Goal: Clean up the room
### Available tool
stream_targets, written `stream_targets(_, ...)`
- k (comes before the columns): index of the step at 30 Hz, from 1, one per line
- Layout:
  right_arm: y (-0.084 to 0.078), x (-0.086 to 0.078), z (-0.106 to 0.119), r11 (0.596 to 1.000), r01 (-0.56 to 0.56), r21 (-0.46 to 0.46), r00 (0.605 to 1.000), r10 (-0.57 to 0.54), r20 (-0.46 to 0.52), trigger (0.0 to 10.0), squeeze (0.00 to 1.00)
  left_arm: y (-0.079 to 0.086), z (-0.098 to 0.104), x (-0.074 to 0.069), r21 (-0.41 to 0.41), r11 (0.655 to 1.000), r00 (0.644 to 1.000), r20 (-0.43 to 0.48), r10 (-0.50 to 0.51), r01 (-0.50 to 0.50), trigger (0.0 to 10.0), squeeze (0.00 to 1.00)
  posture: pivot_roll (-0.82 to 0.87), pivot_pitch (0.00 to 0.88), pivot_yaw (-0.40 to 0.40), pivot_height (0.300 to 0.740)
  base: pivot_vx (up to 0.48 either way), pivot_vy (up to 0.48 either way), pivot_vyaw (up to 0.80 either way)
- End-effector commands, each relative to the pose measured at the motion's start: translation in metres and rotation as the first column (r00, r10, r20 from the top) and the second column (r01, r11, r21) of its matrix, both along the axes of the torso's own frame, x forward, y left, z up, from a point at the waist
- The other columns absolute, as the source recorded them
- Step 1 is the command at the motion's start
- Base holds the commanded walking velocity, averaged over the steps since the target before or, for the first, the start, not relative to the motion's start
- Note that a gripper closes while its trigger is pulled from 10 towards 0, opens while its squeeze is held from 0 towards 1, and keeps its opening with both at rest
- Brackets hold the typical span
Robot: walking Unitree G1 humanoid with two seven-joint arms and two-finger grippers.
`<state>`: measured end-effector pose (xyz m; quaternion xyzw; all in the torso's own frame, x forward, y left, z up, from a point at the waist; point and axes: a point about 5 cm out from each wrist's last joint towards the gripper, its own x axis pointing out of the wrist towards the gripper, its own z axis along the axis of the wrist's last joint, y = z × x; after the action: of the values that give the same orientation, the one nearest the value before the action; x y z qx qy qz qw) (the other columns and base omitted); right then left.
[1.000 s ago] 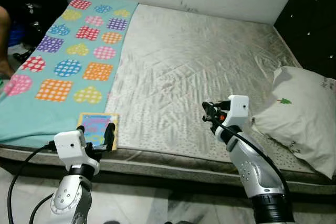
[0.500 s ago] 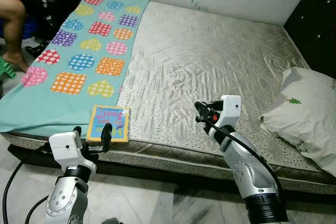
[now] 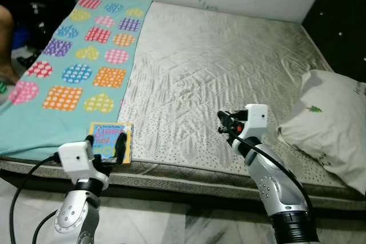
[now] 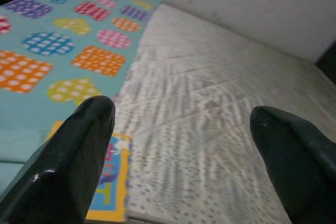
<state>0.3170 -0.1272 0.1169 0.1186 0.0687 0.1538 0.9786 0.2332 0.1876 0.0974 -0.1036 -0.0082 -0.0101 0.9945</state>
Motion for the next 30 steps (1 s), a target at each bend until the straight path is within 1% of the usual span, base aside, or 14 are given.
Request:
stream_targets(1,0.0,-0.0002,0.0002,1.0,0.006,-0.004,1.0,-0.006,0.003,10.0,0.0,0.0022,-0.0025,-0.0026,-0.006,1.0,1.0,-0.01,0.008,-0.008,10.0,0.0,0.06,0.132,-0.127,0.74,0.345,0.0,0.0)
stream_targets(14,-0.0018,0.0001,-0.0012,1.0,0.016,-0.01,1.0,-0.016,0.006,10.0,0.0,0.0024,-0.0046,-0.0017,0.006,1.0,1.0,-0.024,-0.002,0.002,10.0,0.0,0.06,0.125,-0.12,0.74,0.333,0.0,0.0)
stream_targets(20,-0.0024,-0.0005,-0.0036,1.0,0.017,-0.017,1.0,-0.017,0.002,10.0,0.0,0.0037,-0.0078,-0.0009,-0.001,1.0,0.999,-0.048,0.009,-0.009,10.0,0.0,0.06,0.123,-0.119,0.74,0.0,0.0,0.0)
stream_targets(25,-0.0025,-0.0003,-0.0033,1.0,0.017,-0.019,1.0,-0.017,0.005,10.0,0.0,0.0032,-0.008,-0.0006,-0.004,1.0,0.999,-0.045,0.003,-0.003,10.0,0.0,0.06,0.121,-0.119,0.74,0.0,0.0,-0.73)
stream_targets(27,-0.0022,-0.0001,-0.0032,1.0,0.017,-0.02,1.0,-0.017,0.007,10.0,0.0,0.0034,-0.008,-0.0004,-0.006,1.0,0.999,-0.044,0.001,-0.001,10.0,0.0,0.06,0.121,-0.119,0.74,0.0,0.307,-0.58)
stream_targets(30,-0.0021,-0.0001,-0.0033,1.0,0.017,-0.02,1.0,-0.017,0.007,10.0,0.0,0.0034,-0.0079,-0.0004,-0.01,1.0,0.999,-0.043,0.0,-0.001,10.0,0.0,0.06,0.121,-0.119,0.74,0.0,0.444,0.0)
